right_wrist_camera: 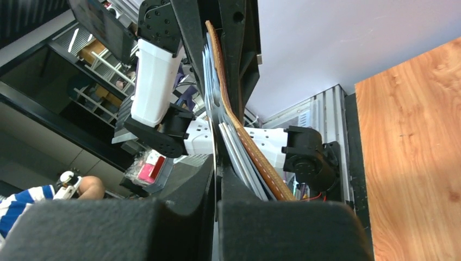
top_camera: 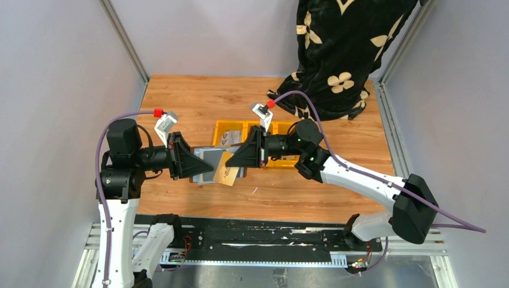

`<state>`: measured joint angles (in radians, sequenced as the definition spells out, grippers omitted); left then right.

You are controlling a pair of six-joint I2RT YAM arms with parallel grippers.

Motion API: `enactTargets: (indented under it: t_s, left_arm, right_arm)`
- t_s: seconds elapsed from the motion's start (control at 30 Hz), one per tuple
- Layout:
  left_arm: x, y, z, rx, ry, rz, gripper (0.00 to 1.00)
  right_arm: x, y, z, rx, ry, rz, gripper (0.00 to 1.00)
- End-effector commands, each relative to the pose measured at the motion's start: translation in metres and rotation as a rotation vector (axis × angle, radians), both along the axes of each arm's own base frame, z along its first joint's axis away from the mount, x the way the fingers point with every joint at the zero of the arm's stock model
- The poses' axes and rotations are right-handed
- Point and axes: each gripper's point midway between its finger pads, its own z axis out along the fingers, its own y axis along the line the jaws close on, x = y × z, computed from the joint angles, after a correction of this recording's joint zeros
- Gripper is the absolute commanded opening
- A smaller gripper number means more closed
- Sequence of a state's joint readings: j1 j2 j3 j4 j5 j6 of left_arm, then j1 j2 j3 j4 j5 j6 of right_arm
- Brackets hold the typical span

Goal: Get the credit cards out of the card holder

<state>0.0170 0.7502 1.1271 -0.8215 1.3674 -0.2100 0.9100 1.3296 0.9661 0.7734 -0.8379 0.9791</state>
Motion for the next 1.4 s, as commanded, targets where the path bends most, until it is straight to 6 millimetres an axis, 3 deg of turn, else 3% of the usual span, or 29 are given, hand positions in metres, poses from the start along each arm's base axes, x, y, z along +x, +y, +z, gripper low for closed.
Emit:
enactTargets:
  t_s: [0.0,0.13,0.3,0.47,0.7,0.83,1.0,1.3,1.37]
  left_arm:
    - [-0.013,-0.002,0.014,-0.021,-0.013,-0.039,0.0]
    - [-0.01,-0.001,0.014,-0.017,-0.021,-0.028,0.0]
    - [0.0,-0.001,0.011,-0.007,-0.028,0.014,0.0]
    - [0.016,0.006,-0.001,0.06,-0.066,0.12,0.0]
    - [0.018,0.011,-0.005,0.116,-0.158,0.172,0.0]
    - [0.014,0.01,-0.003,0.11,-0.169,0.158,0.0]
    - [0.011,0.009,-0.002,0.105,-0.176,0.147,0.0]
    - [0.008,0.008,0.001,0.098,-0.181,0.13,0.0]
    - [0.007,0.008,0.001,0.095,-0.181,0.128,0.0]
  right_arm:
    - [-0.003,0.0,0.01,0.027,-0.013,0.0,0.0]
    - [0.004,-0.015,0.002,-0.017,-0.025,-0.057,0.0]
    - [0.029,-0.046,-0.017,-0.167,-0.1,-0.189,0.0]
    - [0.076,-0.09,-0.047,-0.325,-0.092,-0.357,0.0]
    - [0.168,-0.158,-0.141,-0.762,-0.049,-0.666,0.0]
    - [0.205,-0.172,-0.187,-0.911,-0.031,-0.703,0.0]
    - [0.238,-0.182,-0.223,-1.056,-0.04,-0.72,0.0]
    - [0.261,-0.183,-0.274,-1.172,0.014,-0.648,0.0]
    - [0.263,-0.184,-0.278,-1.187,0.029,-0.648,0.13]
